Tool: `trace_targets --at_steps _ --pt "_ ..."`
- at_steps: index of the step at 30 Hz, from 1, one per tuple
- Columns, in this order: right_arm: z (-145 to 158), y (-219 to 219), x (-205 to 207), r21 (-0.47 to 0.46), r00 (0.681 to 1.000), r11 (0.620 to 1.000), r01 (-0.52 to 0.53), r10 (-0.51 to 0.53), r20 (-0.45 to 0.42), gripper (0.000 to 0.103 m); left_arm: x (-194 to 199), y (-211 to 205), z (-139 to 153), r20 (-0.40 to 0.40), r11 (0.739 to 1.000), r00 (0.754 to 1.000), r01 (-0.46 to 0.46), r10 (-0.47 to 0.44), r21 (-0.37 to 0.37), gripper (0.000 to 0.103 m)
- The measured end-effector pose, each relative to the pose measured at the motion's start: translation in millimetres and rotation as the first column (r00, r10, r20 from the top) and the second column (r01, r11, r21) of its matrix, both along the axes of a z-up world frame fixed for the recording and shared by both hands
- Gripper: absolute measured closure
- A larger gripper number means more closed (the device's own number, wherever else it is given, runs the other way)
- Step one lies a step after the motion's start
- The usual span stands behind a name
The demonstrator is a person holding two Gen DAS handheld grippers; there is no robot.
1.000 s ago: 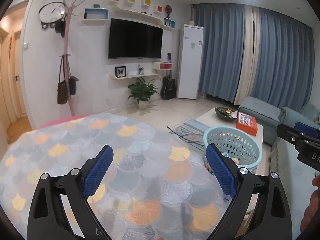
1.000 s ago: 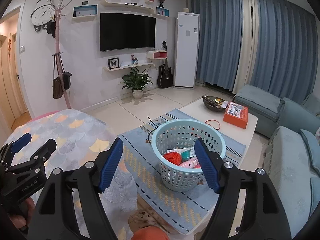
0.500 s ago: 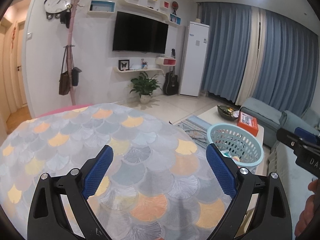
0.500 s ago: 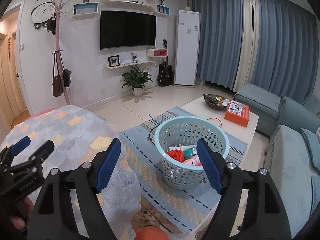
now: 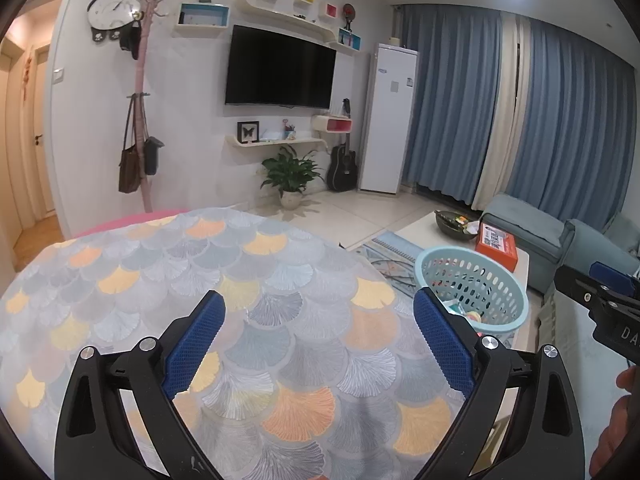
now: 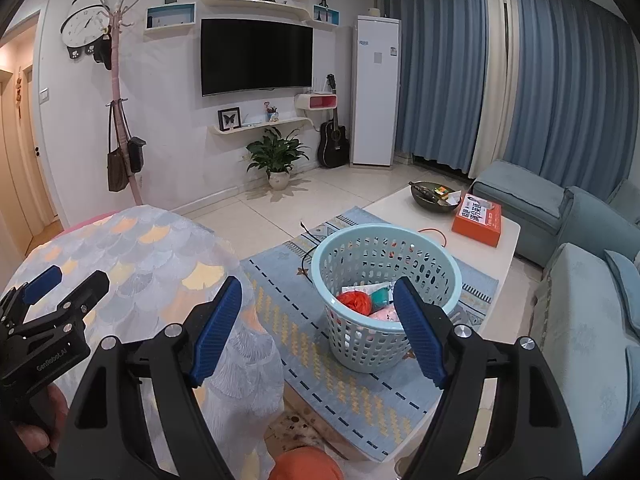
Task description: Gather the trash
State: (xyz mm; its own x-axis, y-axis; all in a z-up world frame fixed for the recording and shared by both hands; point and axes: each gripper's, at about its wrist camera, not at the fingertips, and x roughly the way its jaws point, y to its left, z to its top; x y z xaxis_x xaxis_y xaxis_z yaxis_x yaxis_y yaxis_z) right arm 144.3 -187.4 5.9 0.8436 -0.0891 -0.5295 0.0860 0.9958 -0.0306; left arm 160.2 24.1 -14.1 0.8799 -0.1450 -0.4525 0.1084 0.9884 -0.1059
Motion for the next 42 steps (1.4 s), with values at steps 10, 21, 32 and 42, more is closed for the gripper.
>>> trace_targets --at_steps 10,21,32,42 --pt "0.7 -0.3 -4.1 -0.003 1.0 1.0 0.001 -0.001 0.004 0.029 0.7 2.3 0.9 0.011 1.0 1.0 -0.004 0.004 0.0 0.01" --pt "0.3 -0.2 -4.8 -0.003 1.0 1.0 0.001 -0.001 0.004 0.029 1.0 4.0 2.5 0.015 1.0 1.0 -0.004 0.004 -0.003 0.01" --pt "1.3 0.0 -6.4 -0.001 1.0 1.0 0.0 0.0 0.002 0.028 1.1 2.4 5.5 0.022 1.0 1.0 -0.01 0.01 -0.007 0.01" --pt "0.9 0.1 -6.2 -0.002 1.0 1.0 -0.001 0.001 0.002 0.028 1.6 1.4 6.7 0.024 1.0 1.0 -0.01 0.01 -0.008 0.01"
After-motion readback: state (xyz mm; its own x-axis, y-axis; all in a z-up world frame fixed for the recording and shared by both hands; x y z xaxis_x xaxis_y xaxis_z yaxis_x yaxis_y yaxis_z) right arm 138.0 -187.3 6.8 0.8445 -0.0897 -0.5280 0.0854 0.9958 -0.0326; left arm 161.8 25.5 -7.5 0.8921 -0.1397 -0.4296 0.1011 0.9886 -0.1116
